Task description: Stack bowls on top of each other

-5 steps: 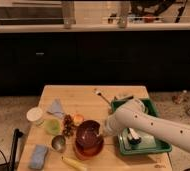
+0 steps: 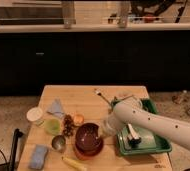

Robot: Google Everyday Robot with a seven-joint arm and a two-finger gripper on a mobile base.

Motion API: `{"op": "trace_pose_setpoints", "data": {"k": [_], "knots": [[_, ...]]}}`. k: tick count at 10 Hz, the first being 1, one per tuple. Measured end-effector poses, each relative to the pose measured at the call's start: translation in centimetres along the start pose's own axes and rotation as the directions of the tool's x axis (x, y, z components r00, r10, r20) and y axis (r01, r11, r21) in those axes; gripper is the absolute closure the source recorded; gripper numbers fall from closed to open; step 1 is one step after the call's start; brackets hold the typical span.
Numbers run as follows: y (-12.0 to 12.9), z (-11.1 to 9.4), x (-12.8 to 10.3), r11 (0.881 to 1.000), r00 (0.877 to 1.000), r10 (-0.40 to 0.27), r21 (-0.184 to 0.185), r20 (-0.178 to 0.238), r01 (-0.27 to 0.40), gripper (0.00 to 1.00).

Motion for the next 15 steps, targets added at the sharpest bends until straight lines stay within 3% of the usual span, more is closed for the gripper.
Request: {"op": "trace_pose_setpoints", "data": {"k": [3, 10, 11, 15], "knots": [[0.04, 0.15, 0.15, 0.999, 0.999, -0.033, 0.005, 0.003, 0.033, 0.95], [0.07, -0.16, 0.61, 0.999, 0.999, -0.046, -0.001, 0.005, 0.046, 0.26], [-0.03, -0.08, 0.65, 0.999, 0.999, -0.049, -0.001, 0.007, 0.049, 0.21], [0.25, 0.08, 0.33, 0.999, 0.999, -0.046, 0.001, 0.005, 0.046, 0.2]]}}
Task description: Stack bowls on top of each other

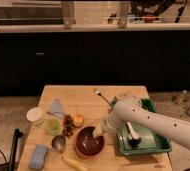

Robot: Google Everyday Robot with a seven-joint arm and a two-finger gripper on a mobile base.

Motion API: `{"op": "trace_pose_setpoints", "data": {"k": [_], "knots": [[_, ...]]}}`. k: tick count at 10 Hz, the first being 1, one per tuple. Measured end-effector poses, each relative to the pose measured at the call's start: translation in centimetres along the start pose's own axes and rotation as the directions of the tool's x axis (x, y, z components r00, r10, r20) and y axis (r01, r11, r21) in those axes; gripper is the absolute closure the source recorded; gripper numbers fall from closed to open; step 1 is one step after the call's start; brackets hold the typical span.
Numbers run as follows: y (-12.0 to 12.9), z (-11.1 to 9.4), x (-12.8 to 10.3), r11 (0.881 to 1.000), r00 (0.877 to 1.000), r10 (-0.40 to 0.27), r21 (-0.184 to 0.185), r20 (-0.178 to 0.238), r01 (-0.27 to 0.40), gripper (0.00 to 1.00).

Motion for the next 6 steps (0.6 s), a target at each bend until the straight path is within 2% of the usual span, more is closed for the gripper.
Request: {"op": "trace_pose_setpoints", "data": {"k": [3, 6], "knots": [[0.2, -0.6, 0.0, 1.0, 0.999, 0.011, 0.007, -0.031, -0.011, 0.2], [0.4, -2.4, 0.3, 0.999, 0.994, 0.033, 0.014, -0.104, -0.032, 0.2]]}}
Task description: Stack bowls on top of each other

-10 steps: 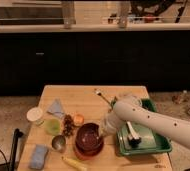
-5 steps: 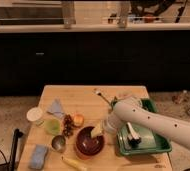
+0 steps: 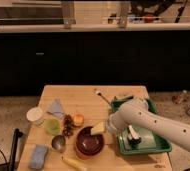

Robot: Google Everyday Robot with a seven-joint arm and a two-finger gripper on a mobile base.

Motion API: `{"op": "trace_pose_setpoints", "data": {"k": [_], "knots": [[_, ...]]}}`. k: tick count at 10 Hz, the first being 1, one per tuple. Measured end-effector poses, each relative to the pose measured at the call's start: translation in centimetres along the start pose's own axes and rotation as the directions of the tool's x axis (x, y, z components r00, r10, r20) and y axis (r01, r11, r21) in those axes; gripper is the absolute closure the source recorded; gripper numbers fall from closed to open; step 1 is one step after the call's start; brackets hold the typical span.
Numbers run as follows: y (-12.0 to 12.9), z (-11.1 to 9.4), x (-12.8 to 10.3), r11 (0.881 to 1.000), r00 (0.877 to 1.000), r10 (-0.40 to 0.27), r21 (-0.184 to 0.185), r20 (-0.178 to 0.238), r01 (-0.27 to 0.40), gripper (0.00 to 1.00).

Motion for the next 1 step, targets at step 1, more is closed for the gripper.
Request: {"op": "trace_pose_setpoints", "data": {"k": [1], "knots": [[-0.2, -0.57, 0.37, 1.0, 1.0, 0.008, 0.0, -0.028, -0.008, 0.2]]}}
